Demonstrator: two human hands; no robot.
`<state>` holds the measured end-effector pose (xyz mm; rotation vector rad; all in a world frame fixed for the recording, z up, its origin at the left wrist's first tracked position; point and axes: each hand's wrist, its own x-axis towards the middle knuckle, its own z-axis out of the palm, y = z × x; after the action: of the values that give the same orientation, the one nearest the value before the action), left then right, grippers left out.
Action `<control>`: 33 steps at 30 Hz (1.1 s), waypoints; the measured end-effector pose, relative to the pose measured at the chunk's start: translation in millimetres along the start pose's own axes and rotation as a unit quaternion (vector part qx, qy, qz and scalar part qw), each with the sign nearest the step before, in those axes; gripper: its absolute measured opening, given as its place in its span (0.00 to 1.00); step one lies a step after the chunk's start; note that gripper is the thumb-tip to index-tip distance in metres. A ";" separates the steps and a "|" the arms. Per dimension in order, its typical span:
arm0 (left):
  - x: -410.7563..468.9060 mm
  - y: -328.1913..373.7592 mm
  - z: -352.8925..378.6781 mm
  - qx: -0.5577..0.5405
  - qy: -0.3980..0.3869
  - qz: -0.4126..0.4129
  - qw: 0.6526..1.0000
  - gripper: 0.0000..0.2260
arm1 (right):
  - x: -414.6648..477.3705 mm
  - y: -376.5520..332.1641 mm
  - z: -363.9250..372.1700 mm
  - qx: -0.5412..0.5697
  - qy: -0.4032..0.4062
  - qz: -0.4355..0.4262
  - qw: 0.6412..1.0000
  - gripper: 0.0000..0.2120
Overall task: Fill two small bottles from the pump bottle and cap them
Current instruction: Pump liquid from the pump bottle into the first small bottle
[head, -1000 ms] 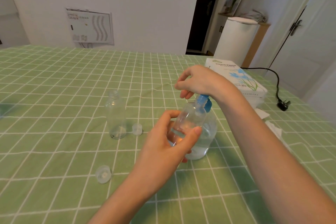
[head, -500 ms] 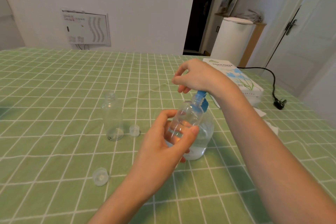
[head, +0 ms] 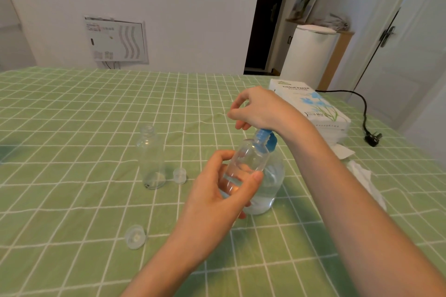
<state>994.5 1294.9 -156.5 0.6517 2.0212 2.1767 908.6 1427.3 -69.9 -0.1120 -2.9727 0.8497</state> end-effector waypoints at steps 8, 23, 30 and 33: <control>-0.9 3.5 0.2 0.003 0.001 0.009 1.000 0.13 | -0.4 -6.2 -7.5 -0.017 0.004 -0.009 1.000 0.08; -0.3 1.0 1.2 0.001 0.004 -0.003 1.000 0.16 | -2.1 -0.2 -0.5 0.013 -0.002 -0.003 1.000 0.07; 0.2 3.5 1.5 0.003 0.002 0.007 1.000 0.15 | -0.9 -3.8 -6.2 -0.003 0.007 -0.025 1.000 0.06; 0.2 4.0 1.6 0.008 0.003 0.007 1.000 0.15 | -0.9 -3.2 -4.4 0.001 0.001 -0.025 1.000 0.06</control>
<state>995.8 1296.0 -152.5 0.6639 2.0446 2.1739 909.6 1426.8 -64.5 -0.0365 -2.9597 0.8460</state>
